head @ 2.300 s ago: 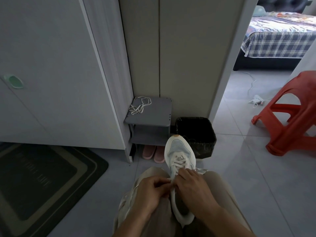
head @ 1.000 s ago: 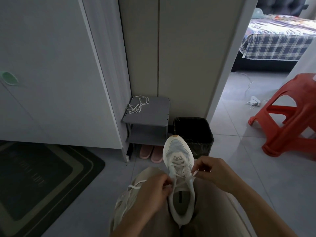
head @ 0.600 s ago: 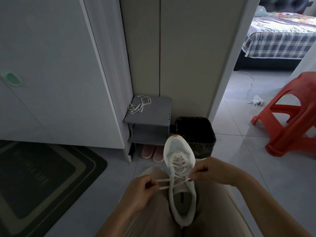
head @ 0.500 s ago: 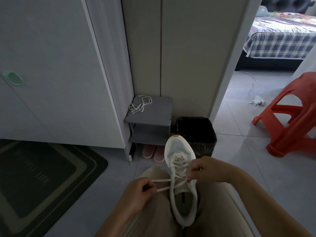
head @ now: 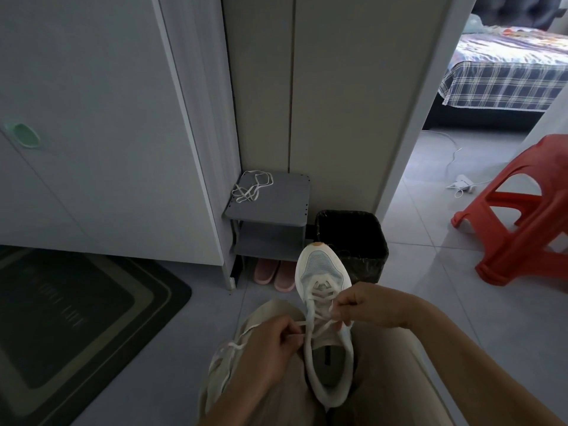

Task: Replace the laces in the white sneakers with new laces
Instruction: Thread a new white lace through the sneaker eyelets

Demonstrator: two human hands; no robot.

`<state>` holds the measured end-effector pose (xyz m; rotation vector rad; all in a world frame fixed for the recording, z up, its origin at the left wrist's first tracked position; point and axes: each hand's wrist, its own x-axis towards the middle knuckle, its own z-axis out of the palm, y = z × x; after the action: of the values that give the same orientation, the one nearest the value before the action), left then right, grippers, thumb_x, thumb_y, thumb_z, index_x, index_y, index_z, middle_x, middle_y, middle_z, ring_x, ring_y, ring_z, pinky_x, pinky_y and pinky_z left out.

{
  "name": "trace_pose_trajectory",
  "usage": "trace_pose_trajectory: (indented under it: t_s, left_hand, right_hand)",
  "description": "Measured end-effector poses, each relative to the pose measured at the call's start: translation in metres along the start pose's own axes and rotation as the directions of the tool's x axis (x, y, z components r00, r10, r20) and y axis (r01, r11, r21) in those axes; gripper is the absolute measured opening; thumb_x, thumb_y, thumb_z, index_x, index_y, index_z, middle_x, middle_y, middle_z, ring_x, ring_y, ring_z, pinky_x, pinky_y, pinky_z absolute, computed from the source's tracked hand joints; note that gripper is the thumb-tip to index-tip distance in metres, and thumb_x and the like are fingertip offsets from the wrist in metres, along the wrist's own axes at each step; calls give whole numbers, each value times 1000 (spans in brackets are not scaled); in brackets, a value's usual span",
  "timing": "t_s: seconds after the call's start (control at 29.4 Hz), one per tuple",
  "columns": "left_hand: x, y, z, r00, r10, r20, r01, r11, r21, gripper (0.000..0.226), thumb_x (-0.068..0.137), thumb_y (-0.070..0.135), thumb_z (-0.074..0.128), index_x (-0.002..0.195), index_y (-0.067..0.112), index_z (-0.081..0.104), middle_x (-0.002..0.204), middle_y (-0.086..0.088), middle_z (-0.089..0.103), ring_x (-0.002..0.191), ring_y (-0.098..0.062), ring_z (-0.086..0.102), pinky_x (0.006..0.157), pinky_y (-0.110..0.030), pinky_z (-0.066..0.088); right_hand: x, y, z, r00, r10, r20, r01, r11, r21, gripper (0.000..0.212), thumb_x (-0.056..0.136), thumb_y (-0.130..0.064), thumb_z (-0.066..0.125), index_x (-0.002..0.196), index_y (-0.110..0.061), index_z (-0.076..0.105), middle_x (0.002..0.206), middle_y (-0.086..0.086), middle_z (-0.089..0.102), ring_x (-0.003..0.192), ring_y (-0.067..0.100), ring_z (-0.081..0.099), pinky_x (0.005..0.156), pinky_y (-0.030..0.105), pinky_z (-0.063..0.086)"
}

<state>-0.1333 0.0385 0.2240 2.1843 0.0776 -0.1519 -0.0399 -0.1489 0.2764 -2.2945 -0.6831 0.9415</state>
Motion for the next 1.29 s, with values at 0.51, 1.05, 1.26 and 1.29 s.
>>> trace_pose_trajectory:
  t_s: [0.51, 1.05, 1.26, 1.29]
  left_hand:
    - [-4, -6, -15, 999, -50, 20, 52, 997, -60, 13, 86, 16, 63, 76, 24, 63, 71, 11, 61, 68, 15, 54, 63, -6, 40]
    - [1, -4, -6, 999, 13, -39, -11, 999, 50, 9, 89, 22, 60, 81, 26, 63, 74, 19, 58, 67, 8, 50, 63, -5, 37]
    - [-2, -6, -16, 999, -1, -54, 2, 1000, 29, 9, 88, 18, 60, 80, 20, 65, 72, 16, 58, 69, 17, 51, 64, -3, 37]
    - [-3, -7, -18, 999, -8, -53, 9, 1000, 23, 11, 87, 18, 61, 78, 22, 65, 70, 16, 59, 70, 19, 51, 64, -4, 38]
  right_hand:
    - [-30, 26, 33, 934, -39, -354, 78, 992, 98, 24, 78, -15, 70, 89, -28, 53, 85, -10, 58, 72, -2, 55, 67, 14, 47]
    - [-14, 20, 23, 928, -102, -358, 145, 985, 95, 24, 83, -16, 66, 87, -39, 61, 93, -14, 64, 89, 1, 59, 82, 18, 51]
    - [-9, 6, 5, 987, -113, -117, 103, 990, -93, 18, 87, -24, 61, 82, -41, 60, 97, -15, 49, 84, -2, 49, 74, 7, 40]
    - [-8, 4, 4, 993, -94, -74, 87, 991, -102, 12, 88, -25, 59, 88, -36, 63, 95, -16, 48, 83, -3, 48, 74, 6, 39]
